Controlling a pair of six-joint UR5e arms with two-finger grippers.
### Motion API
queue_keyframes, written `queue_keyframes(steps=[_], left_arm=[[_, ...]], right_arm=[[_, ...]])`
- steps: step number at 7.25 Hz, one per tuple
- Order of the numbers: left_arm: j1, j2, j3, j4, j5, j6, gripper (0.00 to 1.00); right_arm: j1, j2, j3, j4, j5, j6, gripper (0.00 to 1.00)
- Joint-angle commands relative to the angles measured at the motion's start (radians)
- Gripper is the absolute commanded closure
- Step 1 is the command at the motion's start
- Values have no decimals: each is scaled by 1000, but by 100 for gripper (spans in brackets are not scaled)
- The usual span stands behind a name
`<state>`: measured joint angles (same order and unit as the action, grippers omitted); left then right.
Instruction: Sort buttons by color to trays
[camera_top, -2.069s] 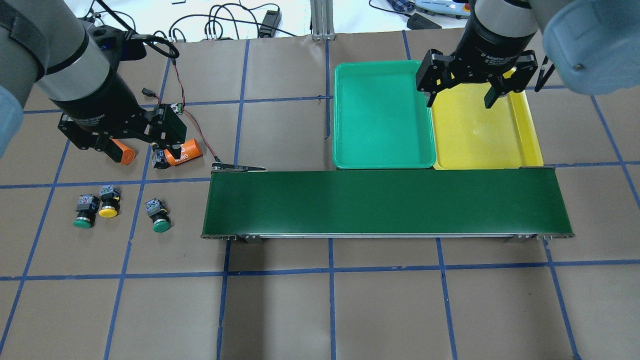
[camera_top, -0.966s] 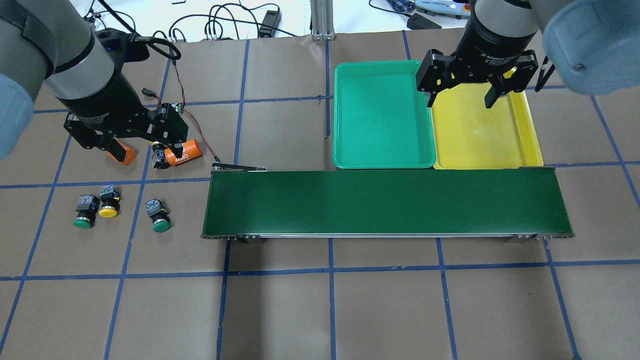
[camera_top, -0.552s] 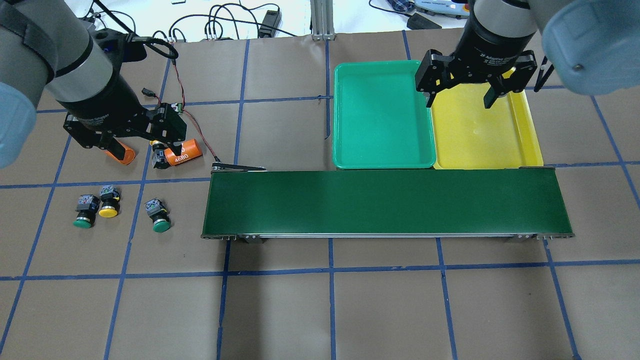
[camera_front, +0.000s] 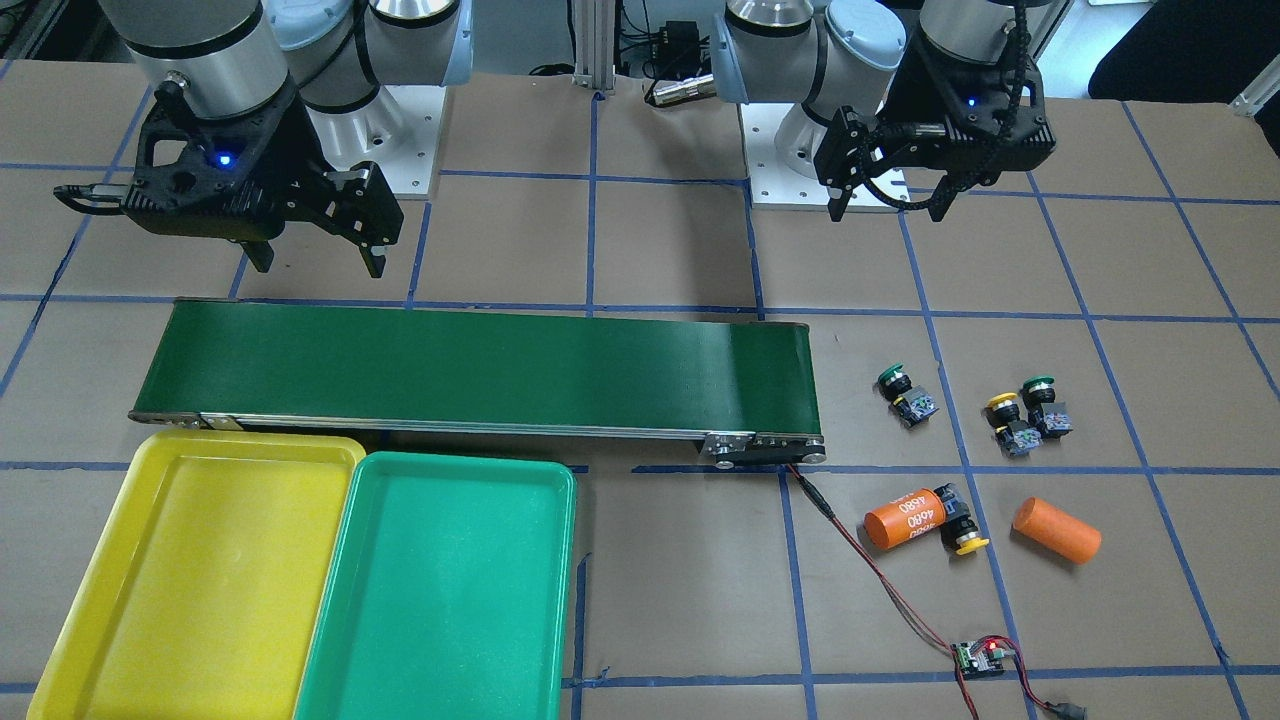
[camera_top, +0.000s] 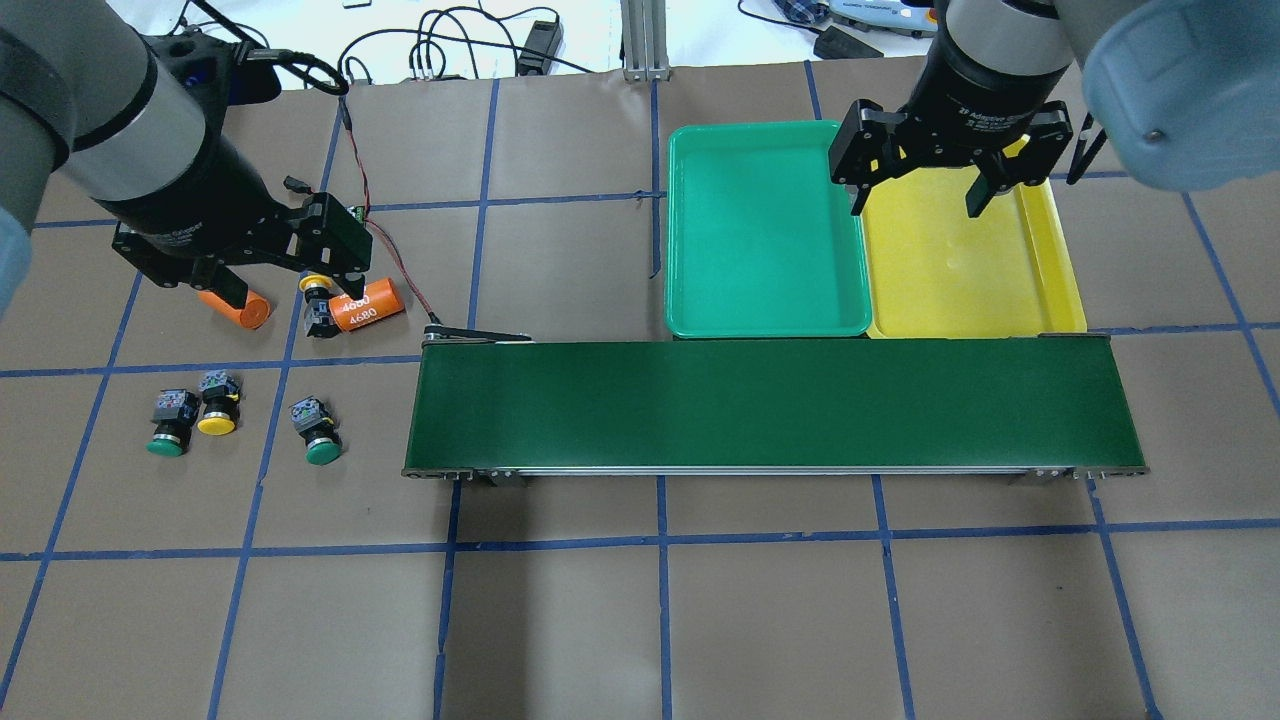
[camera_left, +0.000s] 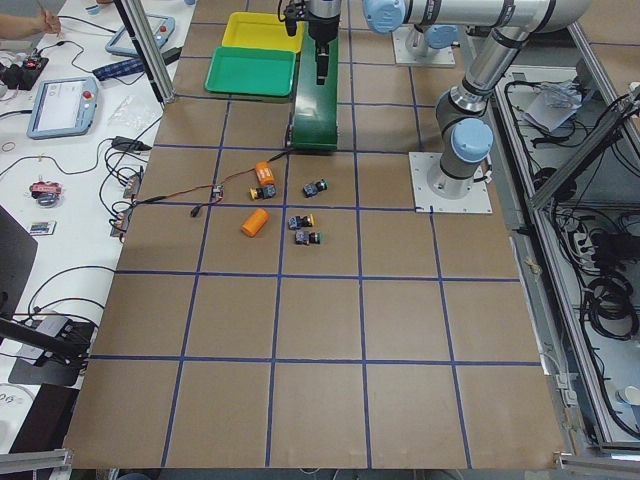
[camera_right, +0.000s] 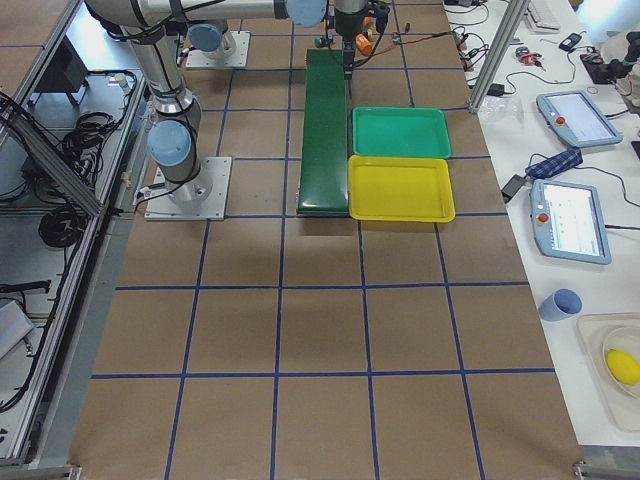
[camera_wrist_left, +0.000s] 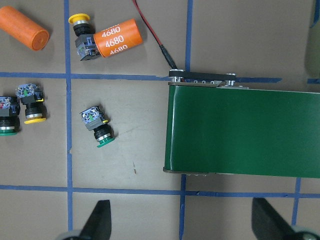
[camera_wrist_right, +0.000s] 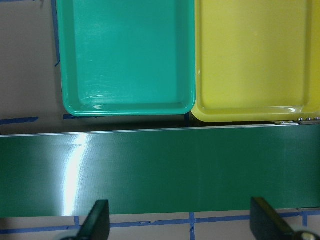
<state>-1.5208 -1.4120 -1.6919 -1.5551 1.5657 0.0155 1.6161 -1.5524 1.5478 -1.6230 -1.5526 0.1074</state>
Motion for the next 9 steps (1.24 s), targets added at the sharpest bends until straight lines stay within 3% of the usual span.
queue_keyframes(steps=[1,7,9], left_arm=[[1,24,-28,-14,-1,4,0],[30,62,-52,-29,2,38,0],[107,62,-52,-48,10,40,0]], right_arm=[[1,0,0,0,0,0,0],[-2,0,0,0,0,0,0],[1,2,0,0,0,0,0]])
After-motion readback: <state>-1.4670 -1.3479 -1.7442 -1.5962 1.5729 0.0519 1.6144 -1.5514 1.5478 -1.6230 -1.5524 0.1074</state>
